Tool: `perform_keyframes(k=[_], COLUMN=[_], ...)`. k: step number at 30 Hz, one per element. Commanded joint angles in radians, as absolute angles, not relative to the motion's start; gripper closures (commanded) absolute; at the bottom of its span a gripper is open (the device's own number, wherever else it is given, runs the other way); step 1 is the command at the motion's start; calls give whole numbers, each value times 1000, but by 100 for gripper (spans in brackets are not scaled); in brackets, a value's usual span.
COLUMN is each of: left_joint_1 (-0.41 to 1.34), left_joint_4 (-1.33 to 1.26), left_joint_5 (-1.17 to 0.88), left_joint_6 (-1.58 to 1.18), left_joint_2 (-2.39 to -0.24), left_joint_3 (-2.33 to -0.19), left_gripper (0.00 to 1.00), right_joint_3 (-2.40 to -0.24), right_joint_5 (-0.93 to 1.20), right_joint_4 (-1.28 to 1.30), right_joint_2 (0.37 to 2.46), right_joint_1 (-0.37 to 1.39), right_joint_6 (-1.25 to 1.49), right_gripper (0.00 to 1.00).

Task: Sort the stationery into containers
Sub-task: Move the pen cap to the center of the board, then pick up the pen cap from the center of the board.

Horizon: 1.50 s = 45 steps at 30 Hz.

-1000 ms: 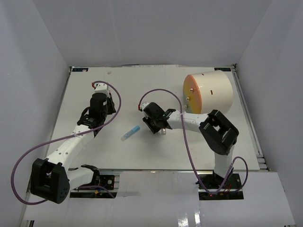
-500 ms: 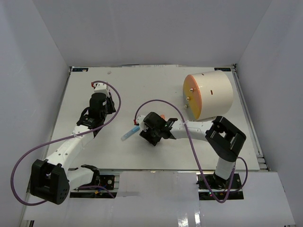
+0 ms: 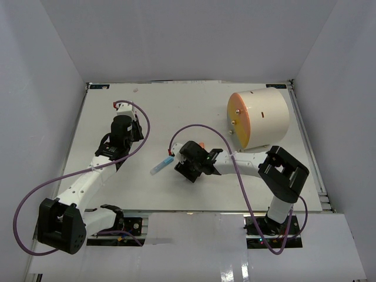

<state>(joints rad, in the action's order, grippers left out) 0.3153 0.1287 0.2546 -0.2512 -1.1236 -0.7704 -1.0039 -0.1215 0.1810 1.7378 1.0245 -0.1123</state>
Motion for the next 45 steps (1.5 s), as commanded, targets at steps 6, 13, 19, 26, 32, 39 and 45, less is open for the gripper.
perform_keyframes(k=[6, 13, 19, 26, 32, 39, 45], left_joint_1=[308, 308, 308, 308, 308, 308, 310], left_joint_4=[114, 113, 115, 118, 120, 121, 121], left_joint_5=[261, 258, 256, 259, 250, 247, 245], left_joint_6=[-248, -249, -249, -249, -249, -249, -249], left_joint_2=[-1095, -1098, -1100, -1098, -1097, -1097, -1094], left_joint_3=[-773, -775, -776, -775, -778, -778, -778], left_gripper=[90, 90, 90, 90, 90, 90, 90], right_joint_3=[-1008, -1028, -1075, -1101, -1112, -1181, -1275], right_joint_5=[-245, -302, -336, -351, -354, -289, -180], right_joint_4=[198, 180, 175, 192, 250, 316, 403], right_joint_2=[1740, 1759, 1786, 1763, 1661, 1629, 1701], right_joint_1=[1026, 1022, 1009, 1008, 1008, 1014, 1014], right_joint_6=[-121, -103, -94, -74, -28, -12, -26], right_gripper=[37, 37, 38, 39, 39, 40, 40])
